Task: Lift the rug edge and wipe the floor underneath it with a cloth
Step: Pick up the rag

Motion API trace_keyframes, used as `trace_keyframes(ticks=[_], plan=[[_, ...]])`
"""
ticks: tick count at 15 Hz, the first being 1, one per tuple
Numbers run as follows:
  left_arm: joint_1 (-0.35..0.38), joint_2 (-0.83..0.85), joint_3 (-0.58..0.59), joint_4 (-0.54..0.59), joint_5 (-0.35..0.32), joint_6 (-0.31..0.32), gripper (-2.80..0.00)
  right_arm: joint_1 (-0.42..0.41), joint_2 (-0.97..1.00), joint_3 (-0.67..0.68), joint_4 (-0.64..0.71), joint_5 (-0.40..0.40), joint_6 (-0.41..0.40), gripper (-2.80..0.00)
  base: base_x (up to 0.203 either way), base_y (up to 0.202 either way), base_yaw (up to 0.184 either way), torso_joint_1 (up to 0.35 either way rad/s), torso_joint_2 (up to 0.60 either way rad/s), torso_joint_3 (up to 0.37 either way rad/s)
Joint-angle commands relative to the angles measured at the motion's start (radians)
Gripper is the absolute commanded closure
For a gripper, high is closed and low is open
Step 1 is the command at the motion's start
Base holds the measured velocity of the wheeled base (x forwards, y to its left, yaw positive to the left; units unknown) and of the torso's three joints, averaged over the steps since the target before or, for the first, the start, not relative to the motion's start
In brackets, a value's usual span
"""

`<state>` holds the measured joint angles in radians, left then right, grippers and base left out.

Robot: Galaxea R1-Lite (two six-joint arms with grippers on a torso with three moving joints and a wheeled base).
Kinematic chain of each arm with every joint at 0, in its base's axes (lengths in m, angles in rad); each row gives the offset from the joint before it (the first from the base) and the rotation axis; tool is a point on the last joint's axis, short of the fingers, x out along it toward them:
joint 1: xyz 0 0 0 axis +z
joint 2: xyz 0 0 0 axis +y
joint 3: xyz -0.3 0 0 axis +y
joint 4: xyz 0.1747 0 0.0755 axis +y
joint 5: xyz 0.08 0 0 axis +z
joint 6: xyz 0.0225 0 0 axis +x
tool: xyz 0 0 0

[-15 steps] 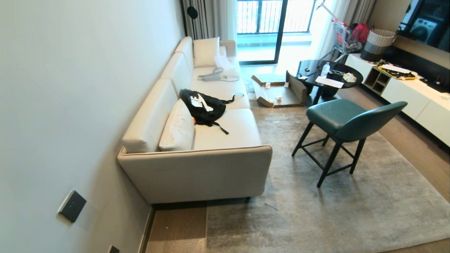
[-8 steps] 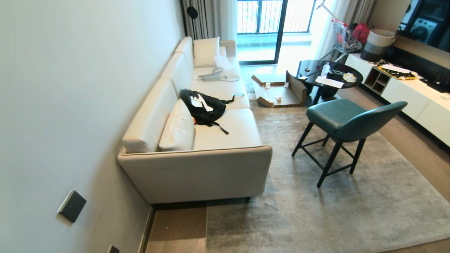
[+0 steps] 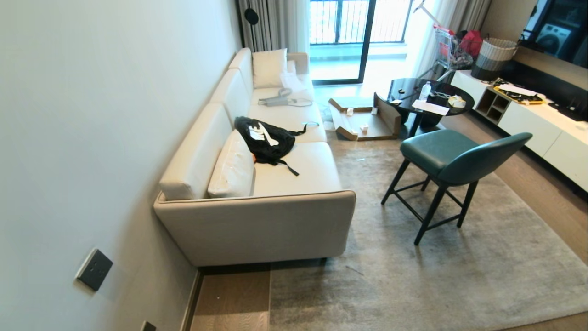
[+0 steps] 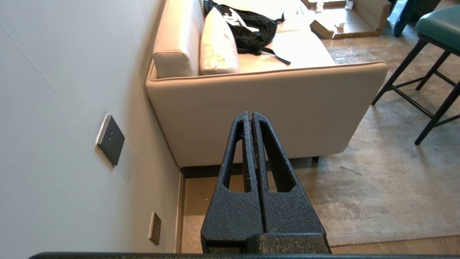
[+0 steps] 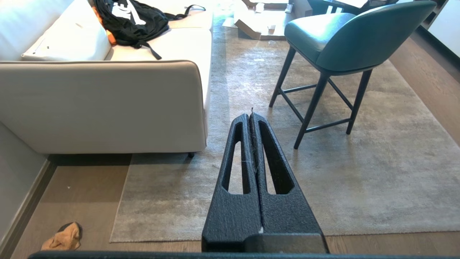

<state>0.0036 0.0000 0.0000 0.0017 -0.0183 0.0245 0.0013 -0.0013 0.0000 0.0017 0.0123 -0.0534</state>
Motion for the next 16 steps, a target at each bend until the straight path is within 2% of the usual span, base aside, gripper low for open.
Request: trace_keyframes(ticks=[1, 16], plan=[[0.001, 0.0, 0.0, 0.0, 0.0, 0.0, 0.0, 0.0, 0.001, 0.0, 0.0, 0.001, 0.0, 0.0, 0.0, 0.0, 0.0, 0.0, 0.0, 0.0], [0.001, 0.0, 0.0, 0.0, 0.0, 0.0, 0.0, 0.0, 0.001, 0.0, 0.0, 0.001, -0.013, 0.0, 0.0, 0.0, 0.0, -0.006, 0.01, 0.007]])
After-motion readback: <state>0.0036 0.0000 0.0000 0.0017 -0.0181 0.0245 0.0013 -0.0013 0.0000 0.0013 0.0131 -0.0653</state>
